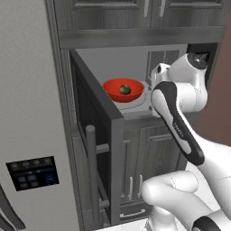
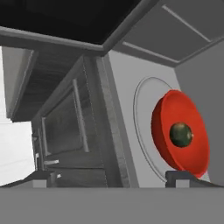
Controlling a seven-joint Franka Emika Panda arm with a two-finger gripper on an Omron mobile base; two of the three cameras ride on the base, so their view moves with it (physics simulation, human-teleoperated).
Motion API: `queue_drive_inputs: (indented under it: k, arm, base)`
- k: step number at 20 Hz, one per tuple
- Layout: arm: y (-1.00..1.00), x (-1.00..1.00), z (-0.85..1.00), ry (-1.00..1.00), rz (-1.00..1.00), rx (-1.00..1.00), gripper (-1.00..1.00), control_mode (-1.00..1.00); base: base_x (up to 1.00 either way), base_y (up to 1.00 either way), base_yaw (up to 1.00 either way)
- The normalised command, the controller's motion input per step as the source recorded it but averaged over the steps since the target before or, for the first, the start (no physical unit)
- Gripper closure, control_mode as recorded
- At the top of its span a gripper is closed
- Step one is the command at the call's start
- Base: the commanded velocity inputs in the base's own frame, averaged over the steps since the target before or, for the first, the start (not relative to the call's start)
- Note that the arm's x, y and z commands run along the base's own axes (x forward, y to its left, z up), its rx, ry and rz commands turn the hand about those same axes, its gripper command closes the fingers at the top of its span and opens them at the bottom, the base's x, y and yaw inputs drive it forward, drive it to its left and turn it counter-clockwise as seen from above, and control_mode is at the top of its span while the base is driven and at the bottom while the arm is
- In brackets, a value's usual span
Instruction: Pick the squash from the sink and place it in the bowl. Then pick the bowl and place it in the microwave. Then close the microwave door and press the start button.
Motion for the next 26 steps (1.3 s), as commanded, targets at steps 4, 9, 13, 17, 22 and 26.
queue_drive_inputs:
  k: [4,9,13,17,22,26]
  arm:
    - [-0.01,-1.00,0.89,0.06,-0.04,0.09,-1.00,-1.00]
    - [0.00,-1.00,0.75,0.05,-0.01,0.03,-1.00,-1.00]
    - [0.00,-1.00,0.71,0.01,0.00,0.00,-1.00,-1.00]
    - [0.00,-1.00,0.47,-0.04,0.01,-0.01,-1.00,-1.00]
    - [0.09,-1.00,0.35,-0.24,0.03,-0.13,-1.00,-1.00]
    - [0.14,-1.00,0.58,-0.19,0.00,-0.11,-1.00,-1.00]
  base:
    - [0.00,0.00,0.00]
    - [0.00,0.00,0.00]
    - [0.00,0.00,0.00]
    - [0.00,0.00,0.00]
    - [0.00,0.00,0.00]
    - [0.00,0.00,0.00]
